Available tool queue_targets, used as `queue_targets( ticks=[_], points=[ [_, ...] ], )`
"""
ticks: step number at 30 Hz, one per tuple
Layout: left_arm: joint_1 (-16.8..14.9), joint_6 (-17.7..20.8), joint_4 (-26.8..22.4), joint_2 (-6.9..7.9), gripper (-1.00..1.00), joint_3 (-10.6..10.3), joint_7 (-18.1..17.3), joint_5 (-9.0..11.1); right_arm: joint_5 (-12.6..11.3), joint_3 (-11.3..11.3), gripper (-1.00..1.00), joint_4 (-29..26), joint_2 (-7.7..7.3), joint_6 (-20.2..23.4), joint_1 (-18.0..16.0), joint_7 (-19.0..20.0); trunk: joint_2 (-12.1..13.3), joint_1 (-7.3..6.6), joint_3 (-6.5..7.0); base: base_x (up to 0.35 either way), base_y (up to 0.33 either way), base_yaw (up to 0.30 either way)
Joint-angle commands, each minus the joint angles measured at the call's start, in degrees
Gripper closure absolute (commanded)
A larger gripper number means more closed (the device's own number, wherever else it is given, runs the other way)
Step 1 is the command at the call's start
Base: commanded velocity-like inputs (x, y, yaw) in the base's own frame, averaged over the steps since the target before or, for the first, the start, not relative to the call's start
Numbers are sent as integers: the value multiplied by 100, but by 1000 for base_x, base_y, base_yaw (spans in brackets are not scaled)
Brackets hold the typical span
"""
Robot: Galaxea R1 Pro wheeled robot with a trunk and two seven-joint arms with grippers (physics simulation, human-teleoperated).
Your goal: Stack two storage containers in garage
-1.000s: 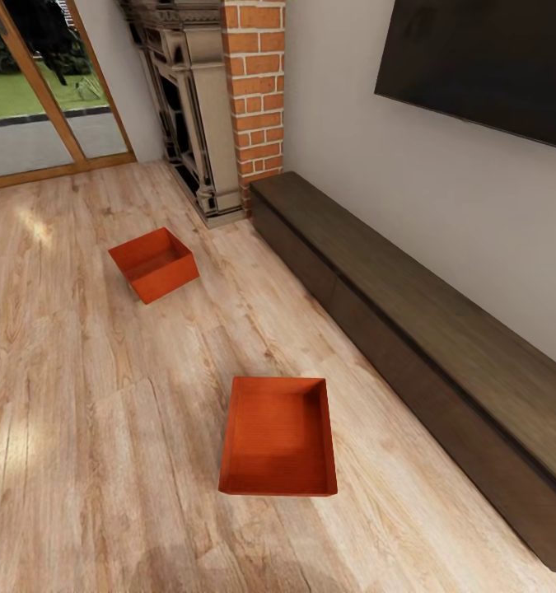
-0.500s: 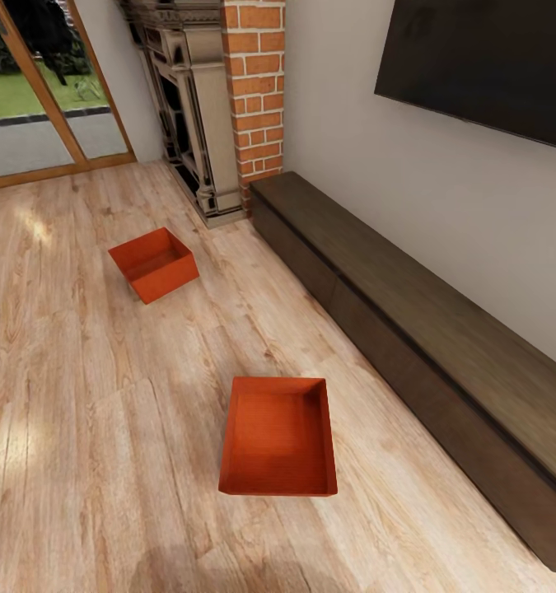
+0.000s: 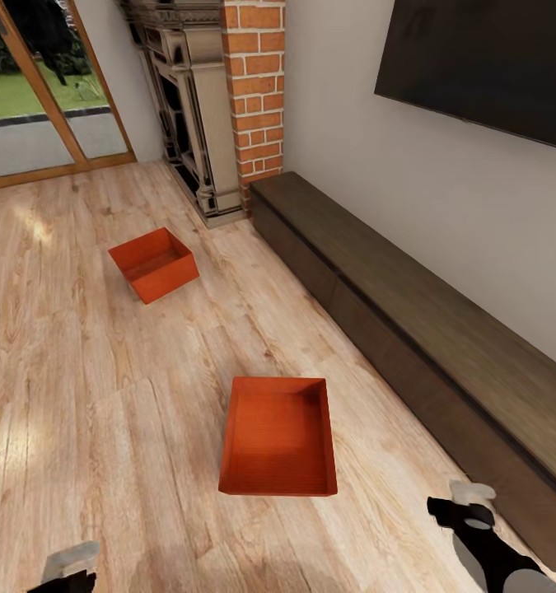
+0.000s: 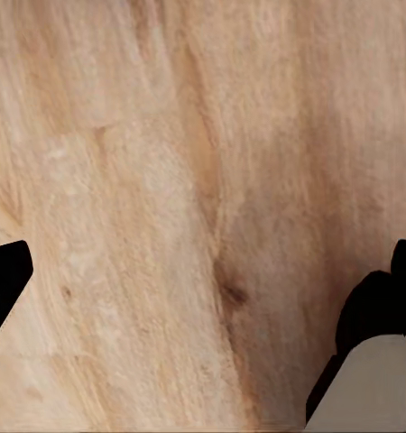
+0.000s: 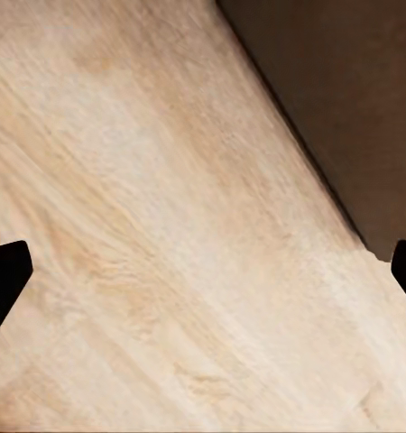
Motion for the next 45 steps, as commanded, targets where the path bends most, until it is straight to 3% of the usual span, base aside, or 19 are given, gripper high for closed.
queue_targets(
  ticks=[1, 2, 5, 6, 7, 9, 10, 11, 12, 13, 14, 15, 18, 22, 45],
  points=[
    [-239, 60, 1, -3, -100, 8, 127, 61, -41, -10, -100, 68, 98, -33, -202, -8, -2, -1, -5, 0, 0, 0],
    [-704, 146, 71, -62, -100, 4, 272, 54, -33, -12, -100, 215, 296, -115, -586, -19, -2, -1, -5, 0, 0, 0],
    [-1129, 256, 137, -212, -100, -3, 333, 25, -35, -14, -100, 307, 569, -231, -901, -31, -2, -1, -5, 0, 0, 0],
    [-1309, 286, 160, -334, -100, -5, 352, 13, -32, -13, -100, 335, 726, -269, -994, -49, -2, -1, -5, 0, 0, 0],
    [-1650, 315, 191, -712, -100, -18, 391, -17, -22, -9, -100, 364, 1128, -336, -1095, -80, -2, -1, -5, 0, 0, 0],
    [-1968, 323, 203, -1147, -100, -28, 497, -86, -15, -7, -100, 375, 1531, -440, -1134, -95, -2, -1, -5, 0, 0, 0],
    [-2174, 292, 178, -1598, -100, -35, 703, -255, -12, 3, -100, 380, 1854, -559, -1151, -101, -2, -1, -5, 0, 0, 0],
    [-2226, 280, 160, -1806, -100, -40, 790, -375, -11, 12, -100, 385, 1978, -593, -1154, -103, -2, -1, -5, 0, 0, 0],
    [-2245, 275, 155, -1899, -100, -44, 822, -444, -11, 17, -100, 386, 2031, -605, -1156, -103, -2, -1, -5, 0, 0, 0],
    [-2281, 260, 172, -2118, -100, -53, 885, -698, -11, 25, -100, 394, 2149, -627, -1158, -104, -2, -1, -5, 0, 0, 0],
    [-2310, 79, 208, -2332, -100, -44, 934, -1334, -7, 41, -100, 468, 2239, -628, -1159, -99, -2, -1, -5, 0, 0, 0],
    [-2316, -165, 265, -2455, -100, -44, 944, -1709, 57, 215, -100, 558, 2253, -619, -1160, -98, -2, -1, -5, 0, 0, 0],
    [-2318, -334, 342, -2562, -100, -41, 948, -2020, 186, 506, -100, 627, 2261, -621, -1158, -94, -2, -1, -5, 0, 0, 0],
    [-2325, -435, 365, -2594, -100, -34, 950, -2194, 235, 648, -100, 704, 2261, -665, -1153, -80, -2, -1, -5, 0, 0, 0],
    [-2328, -465, 533, -2590, -100, -36, 951, -2209, 197, 653, -100, 909, 2248, -682, -1151, -97, -2, -1, -5, 0, 0, 0]
  ],
)
